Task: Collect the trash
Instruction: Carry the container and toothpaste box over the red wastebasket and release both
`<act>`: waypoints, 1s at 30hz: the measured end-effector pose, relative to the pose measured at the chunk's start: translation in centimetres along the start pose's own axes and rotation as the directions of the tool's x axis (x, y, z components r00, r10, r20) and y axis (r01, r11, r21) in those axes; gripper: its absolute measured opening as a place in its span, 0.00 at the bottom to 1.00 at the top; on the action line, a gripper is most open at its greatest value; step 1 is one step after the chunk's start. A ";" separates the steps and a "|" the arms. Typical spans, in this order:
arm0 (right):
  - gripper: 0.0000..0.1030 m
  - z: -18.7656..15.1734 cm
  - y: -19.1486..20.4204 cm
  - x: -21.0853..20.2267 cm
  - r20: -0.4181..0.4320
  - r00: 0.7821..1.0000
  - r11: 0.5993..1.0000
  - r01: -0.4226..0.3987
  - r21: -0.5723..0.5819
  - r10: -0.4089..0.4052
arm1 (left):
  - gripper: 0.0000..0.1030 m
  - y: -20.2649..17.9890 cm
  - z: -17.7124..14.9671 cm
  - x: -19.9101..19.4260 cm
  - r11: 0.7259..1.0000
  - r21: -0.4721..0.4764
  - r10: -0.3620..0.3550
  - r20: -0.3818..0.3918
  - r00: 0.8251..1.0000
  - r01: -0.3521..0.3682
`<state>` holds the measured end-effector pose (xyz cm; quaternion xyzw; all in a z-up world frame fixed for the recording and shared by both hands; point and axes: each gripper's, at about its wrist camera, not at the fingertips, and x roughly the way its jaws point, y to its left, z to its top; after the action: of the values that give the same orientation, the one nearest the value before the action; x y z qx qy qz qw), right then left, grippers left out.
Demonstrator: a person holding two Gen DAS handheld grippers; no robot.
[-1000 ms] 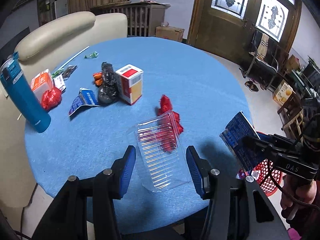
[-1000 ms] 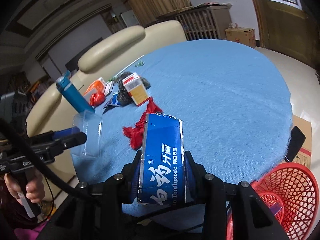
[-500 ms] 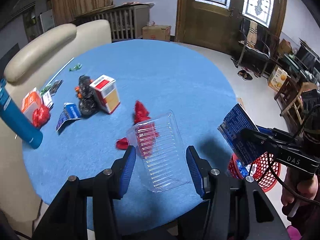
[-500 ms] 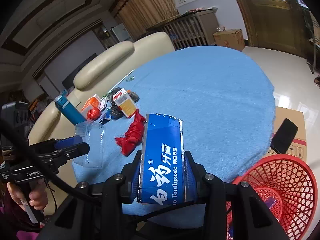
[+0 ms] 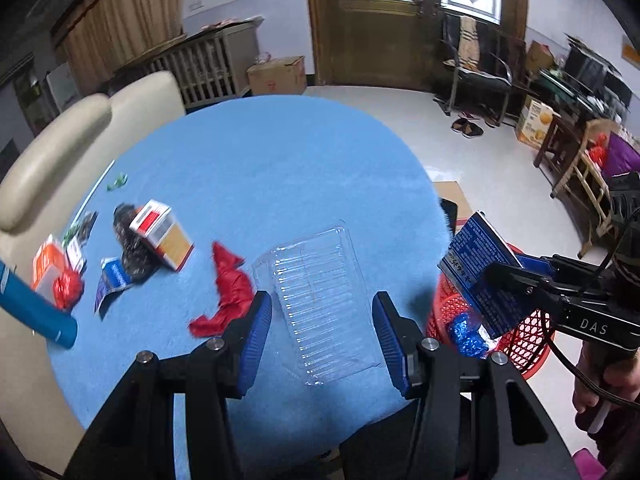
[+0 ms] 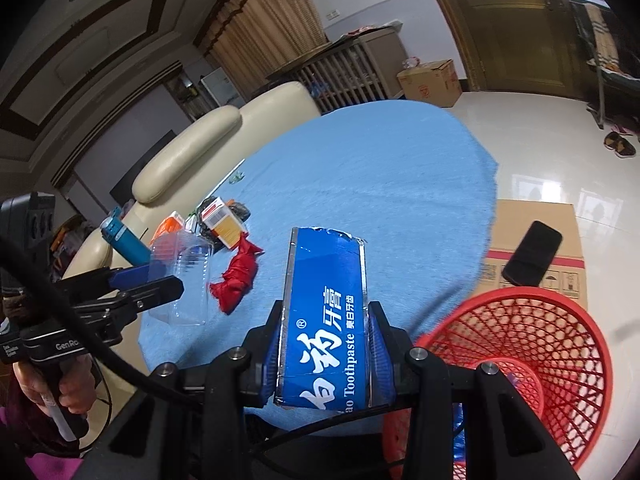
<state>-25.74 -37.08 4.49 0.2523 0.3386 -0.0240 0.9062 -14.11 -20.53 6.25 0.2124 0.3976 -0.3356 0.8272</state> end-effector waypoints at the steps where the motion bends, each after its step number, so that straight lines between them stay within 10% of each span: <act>1: 0.41 -0.1 -0.3 -0.3 0.003 1.000 1.000 0.001 0.006 -0.001 | 0.52 -0.6 0.2 0.0 1.000 0.017 0.001 0.002 1.000 -0.001; 30: 0.41 -3.4 -11.1 -8.4 0.010 0.993 0.966 0.110 0.235 -0.116 | 0.52 -12.7 1.6 1.2 0.943 0.332 -0.028 0.009 1.000 0.023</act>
<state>-36.61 -46.20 2.67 0.3373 0.3365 -0.1184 0.8712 -21.90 -30.69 5.17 0.3412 0.3323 -0.4098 0.7779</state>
